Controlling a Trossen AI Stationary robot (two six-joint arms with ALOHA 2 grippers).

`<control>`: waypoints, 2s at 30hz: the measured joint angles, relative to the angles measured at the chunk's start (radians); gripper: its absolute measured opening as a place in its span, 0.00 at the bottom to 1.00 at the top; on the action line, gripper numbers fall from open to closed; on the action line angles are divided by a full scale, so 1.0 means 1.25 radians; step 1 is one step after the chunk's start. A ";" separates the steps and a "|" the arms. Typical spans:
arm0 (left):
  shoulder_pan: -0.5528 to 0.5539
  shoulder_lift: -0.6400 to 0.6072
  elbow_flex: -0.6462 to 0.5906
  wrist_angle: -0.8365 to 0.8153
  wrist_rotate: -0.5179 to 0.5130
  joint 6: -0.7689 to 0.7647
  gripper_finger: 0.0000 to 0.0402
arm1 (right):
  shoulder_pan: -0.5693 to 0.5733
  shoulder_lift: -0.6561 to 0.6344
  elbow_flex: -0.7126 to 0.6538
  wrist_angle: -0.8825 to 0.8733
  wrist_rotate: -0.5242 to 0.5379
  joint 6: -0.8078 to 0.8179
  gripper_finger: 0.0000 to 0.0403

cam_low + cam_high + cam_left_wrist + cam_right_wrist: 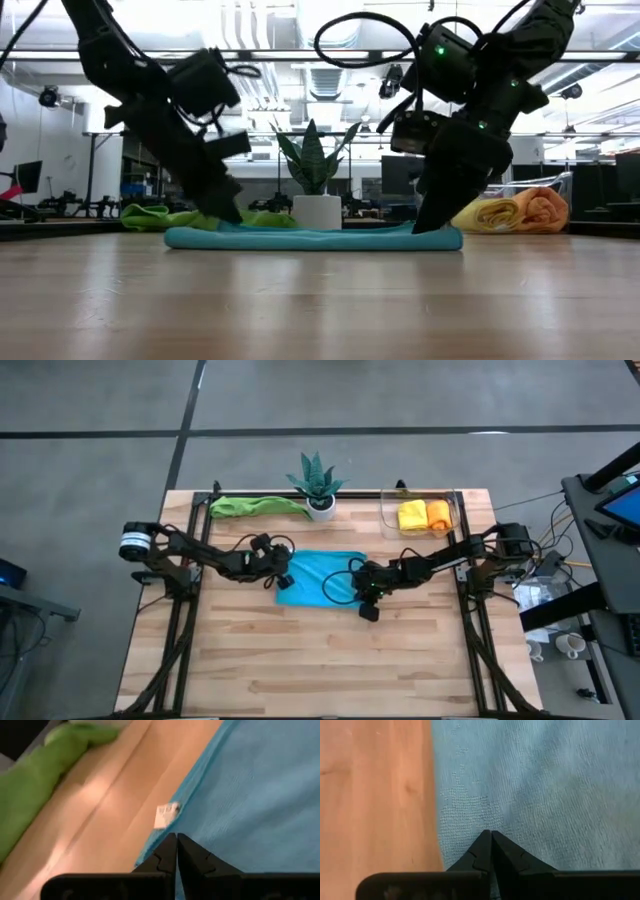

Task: Roll microfiber towels into tight, uniform cylinder then place into a basket
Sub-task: Fold the blue microfiber cloth

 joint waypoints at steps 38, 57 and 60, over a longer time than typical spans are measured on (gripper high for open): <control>-0.297 -0.092 0.209 -0.579 0.249 -0.033 0.30 | 0.226 -0.256 0.011 -0.313 0.174 0.043 0.31; -0.311 -0.059 0.211 -0.608 0.188 0.022 0.48 | 0.248 -0.109 0.137 -0.404 0.181 -0.084 0.47; -0.314 -0.067 0.211 -0.590 0.186 0.022 0.48 | 0.248 -0.121 0.128 -0.408 0.182 -0.071 0.47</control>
